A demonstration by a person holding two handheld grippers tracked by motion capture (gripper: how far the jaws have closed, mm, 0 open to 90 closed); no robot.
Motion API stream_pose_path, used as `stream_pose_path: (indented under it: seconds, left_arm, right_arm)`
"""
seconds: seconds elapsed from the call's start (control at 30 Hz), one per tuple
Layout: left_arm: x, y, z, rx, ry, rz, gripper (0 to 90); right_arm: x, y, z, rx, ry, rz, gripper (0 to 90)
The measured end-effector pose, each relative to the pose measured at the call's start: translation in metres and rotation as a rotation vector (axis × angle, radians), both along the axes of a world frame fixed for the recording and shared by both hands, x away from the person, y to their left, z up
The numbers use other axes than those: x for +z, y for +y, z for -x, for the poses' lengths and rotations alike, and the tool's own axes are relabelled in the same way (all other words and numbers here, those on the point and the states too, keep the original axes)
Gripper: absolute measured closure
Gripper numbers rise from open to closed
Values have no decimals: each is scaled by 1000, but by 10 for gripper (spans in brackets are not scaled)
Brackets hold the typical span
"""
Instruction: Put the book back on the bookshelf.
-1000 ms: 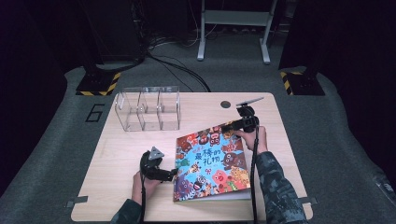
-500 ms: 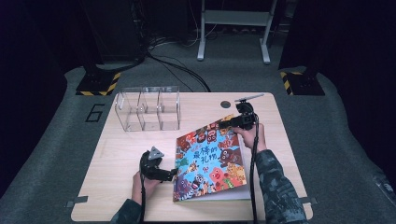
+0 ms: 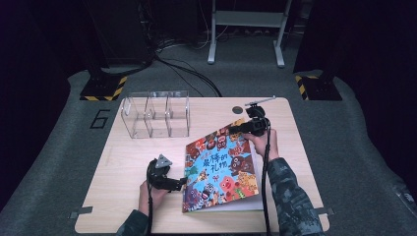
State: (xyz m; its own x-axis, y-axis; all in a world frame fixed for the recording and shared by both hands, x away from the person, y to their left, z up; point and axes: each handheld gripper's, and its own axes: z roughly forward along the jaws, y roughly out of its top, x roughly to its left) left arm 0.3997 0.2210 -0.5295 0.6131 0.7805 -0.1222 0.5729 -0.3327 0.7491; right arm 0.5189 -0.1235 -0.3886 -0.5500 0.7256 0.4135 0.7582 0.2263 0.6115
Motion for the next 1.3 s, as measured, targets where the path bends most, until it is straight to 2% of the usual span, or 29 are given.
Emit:
stream_pose_path:
  seconds: [0.07, 0.2, 0.33, 0.47, 0.63, 0.73, 0.83, 0.9, 0.93, 0.97, 1.03, 1.1, 1.13, 1.3]
  left_arm:
    - [-1, -1, 1, 18, -2, 22, 28]
    - [0, 1, 0, 6, 4, 25, 27]
    - [-1, 1, 1, 5, 2, 27, 28]
    - [0, -2, 1, -14, -11, -27, 23]
    - [0, -1, 1, -16, -10, -16, 23]
    - [0, -1, 1, -20, -7, -28, 23]
    - [-1, -2, 1, -10, -9, 3, 25]
    - [-1, -1, 1, -10, -9, 5, 26]
    - [0, 0, 1, -22, -7, -9, 25]
    - [-1, -1, 1, -10, -6, 9, 26]
    - [-1, -1, 1, -6, -3, 20, 26]
    - [0, 1, 0, -25, 5, 21, 26]
    - [-1, 1, 1, -15, 3, 34, 25]
    - [0, 3, 0, -29, 7, 30, 19]
  right_arm:
    - [0, 0, 1, -2, -7, -2, 690]
    - [2, -1, 4, 0, -26, 3, 689]
    - [2, -5, 9, -29, -61, -6, 689]
    - [5, -9, 12, -39, -86, 3, 686]
    - [8, -8, 18, -41, -135, 25, 678]
    - [10, -7, 24, -37, -176, 34, 671]
    - [12, -9, 29, -29, -202, 35, 670]
    - [13, -9, 31, -28, -219, 35, 670]
    - [13, -9, 32, -28, -219, 34, 669]
    - [13, -9, 33, -29, -225, 34, 669]
    - [13, -10, 34, -25, -228, 27, 669]
    - [13, -12, 36, -28, -238, 24, 668]
    - [12, -13, 37, -24, -247, 20, 667]
    - [14, -15, 45, -30, -278, 6, 666]
